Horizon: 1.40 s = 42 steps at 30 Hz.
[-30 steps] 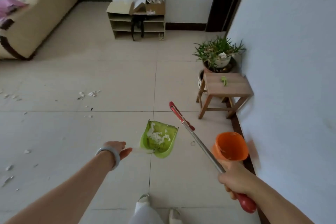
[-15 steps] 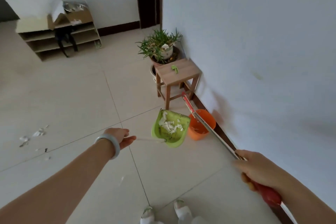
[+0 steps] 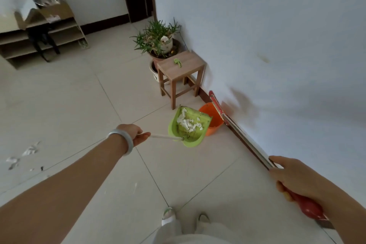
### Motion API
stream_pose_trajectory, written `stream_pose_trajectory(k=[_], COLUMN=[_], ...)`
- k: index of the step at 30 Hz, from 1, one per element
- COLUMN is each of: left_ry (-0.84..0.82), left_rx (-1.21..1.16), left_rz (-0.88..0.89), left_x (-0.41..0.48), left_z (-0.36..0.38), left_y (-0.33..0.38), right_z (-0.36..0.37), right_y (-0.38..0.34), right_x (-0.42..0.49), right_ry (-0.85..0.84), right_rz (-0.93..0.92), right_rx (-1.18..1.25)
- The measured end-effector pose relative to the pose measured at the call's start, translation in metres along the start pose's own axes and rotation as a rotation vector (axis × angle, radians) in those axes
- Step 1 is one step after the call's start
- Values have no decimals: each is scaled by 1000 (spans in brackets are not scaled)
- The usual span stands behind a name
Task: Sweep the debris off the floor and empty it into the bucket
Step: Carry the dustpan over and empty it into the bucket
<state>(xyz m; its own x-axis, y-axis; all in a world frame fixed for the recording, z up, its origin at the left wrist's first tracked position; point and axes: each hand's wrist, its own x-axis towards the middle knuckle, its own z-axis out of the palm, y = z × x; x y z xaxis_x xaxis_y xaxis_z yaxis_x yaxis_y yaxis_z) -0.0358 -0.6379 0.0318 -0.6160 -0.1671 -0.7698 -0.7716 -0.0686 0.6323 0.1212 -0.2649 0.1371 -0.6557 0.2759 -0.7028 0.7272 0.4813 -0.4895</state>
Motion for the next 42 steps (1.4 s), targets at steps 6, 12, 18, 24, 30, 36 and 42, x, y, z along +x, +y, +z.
stream_pose_trajectory(k=[6,12,18,24,30,36,42], left_ry=[105,275,405,511,566,579,579], left_rx=[-62,-217,-249,-378,-460,-445,-408], left_rz=[-19,-119,-215,-295,-354,-425,-450], left_x=[-17,-51,-74,-99,-87,-66,-53], left_z=[-42,-89,-148,-218,-285,-329,-351], left_y=[-55,-125,-192,-251,-308,-351,-365], right_z=[17,63,139,210,258,321,403], right_y=[-5,-22,-35,-53,-74,-74,-53], right_x=[15,46,92,126,183,225,155], right_ry=[-112,-268,-371,-340,-168,-114,-243], right_rz=[-59,-101,-86,-23,14,67,76], right_rx=[-107,-200,-263,-265,-390,-500,-626])
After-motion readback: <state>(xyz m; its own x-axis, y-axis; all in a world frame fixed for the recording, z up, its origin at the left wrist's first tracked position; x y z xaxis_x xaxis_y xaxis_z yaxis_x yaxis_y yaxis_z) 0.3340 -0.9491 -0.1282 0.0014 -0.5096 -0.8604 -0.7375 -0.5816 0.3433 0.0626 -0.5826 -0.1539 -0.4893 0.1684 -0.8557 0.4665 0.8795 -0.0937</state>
